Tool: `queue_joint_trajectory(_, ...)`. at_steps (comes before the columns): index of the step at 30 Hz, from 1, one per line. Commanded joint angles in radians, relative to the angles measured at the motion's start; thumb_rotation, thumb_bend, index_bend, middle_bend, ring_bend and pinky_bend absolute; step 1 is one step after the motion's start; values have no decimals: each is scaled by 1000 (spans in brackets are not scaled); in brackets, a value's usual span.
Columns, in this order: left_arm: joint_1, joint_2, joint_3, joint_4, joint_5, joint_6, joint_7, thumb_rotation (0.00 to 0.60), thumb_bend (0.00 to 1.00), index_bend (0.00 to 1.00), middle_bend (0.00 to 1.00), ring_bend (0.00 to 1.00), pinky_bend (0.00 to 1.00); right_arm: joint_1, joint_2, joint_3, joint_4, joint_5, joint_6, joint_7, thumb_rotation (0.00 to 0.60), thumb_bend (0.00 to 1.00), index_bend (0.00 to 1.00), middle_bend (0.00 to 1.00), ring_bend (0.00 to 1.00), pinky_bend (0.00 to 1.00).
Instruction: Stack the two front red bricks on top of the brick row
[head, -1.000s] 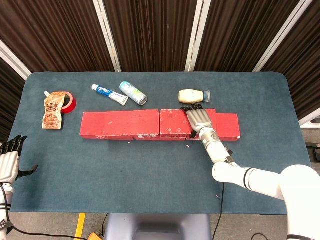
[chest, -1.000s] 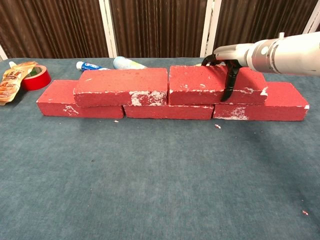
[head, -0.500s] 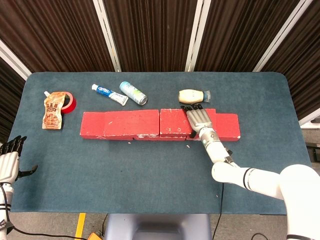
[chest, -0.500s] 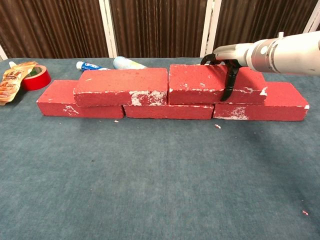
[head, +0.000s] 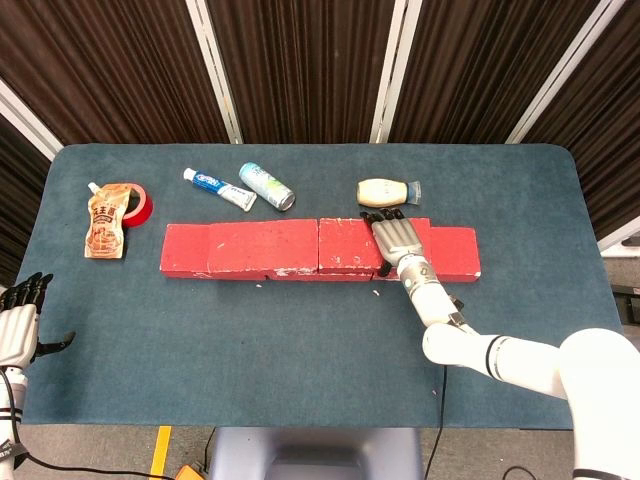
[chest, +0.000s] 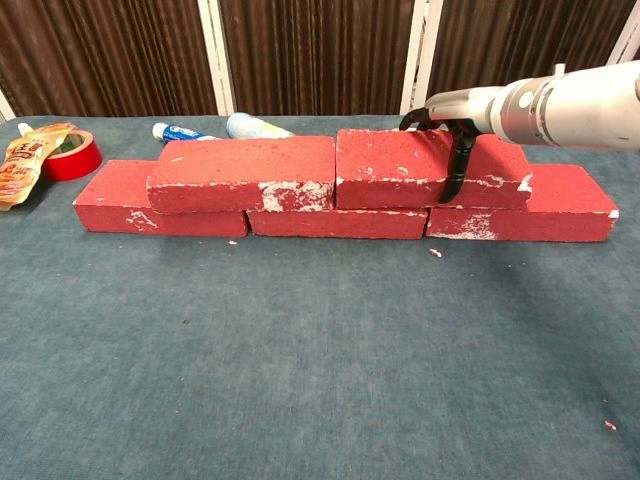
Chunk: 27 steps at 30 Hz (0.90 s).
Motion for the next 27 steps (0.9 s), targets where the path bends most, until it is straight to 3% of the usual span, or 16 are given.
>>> queue_joint_trajectory(1,0,-1,0,1,-1,-1,0,600,222,0,0,0,0,2,1,-2,-1,4,-1,-2,600,0,142,231,120,0)
queue_joint_trajectory(27,4,-9,0,12,-8,-2,2,600,224,0,0,0,0,16,18,-11,-18,31,-6,-9,600,0,119,172,95,0)
